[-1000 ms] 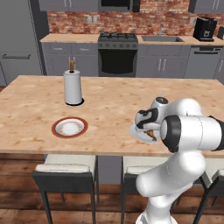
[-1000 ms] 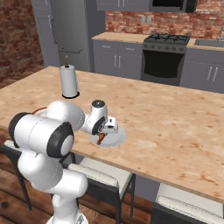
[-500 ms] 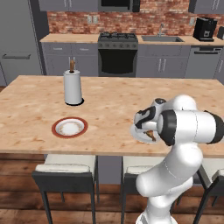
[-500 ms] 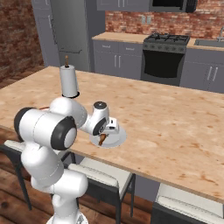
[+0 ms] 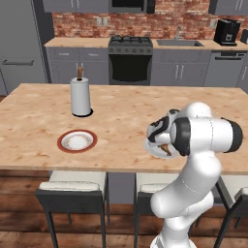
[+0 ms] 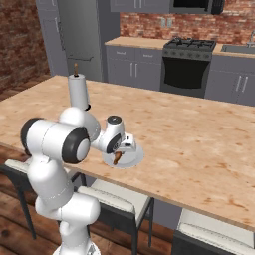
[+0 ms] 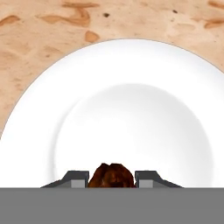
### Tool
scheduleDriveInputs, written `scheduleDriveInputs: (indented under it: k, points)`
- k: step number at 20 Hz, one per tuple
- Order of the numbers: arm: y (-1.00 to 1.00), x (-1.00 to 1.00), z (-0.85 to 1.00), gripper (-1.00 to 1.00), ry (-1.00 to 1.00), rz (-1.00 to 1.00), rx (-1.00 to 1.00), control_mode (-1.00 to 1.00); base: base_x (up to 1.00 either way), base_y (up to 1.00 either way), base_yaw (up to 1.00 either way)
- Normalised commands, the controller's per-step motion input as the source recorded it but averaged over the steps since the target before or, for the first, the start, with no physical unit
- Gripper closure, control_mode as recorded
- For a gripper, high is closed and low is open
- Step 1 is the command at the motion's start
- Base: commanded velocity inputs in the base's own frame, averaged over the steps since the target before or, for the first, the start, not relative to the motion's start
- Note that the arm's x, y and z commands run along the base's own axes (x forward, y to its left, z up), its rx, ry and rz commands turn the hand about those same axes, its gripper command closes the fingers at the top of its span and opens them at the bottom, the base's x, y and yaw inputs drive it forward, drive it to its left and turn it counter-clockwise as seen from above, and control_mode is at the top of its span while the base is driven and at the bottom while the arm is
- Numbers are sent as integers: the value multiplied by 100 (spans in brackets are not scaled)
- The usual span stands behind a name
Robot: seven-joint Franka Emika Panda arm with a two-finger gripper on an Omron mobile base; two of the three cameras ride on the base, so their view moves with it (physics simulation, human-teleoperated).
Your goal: Take the chicken drumsticks from the pan and place one on each plate on the dining counter.
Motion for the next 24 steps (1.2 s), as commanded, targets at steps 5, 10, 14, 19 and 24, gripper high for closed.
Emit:
scheduleDriveInputs:
  k: [5,10,14,19,24]
  points:
    - [0,17,-7,100,0,0,-1,-100,0,0,0]
    - [-1,10,-10,100,0,0,0,-100,0,0,0]
    - [0,4,-15,100,0,0,0,-100,0,0,0]
    - [-1,11,-9,100,0,0,0,-100,0,0,0]
    - [-4,14,-6,100,0,0,0,-100,0,0,0]
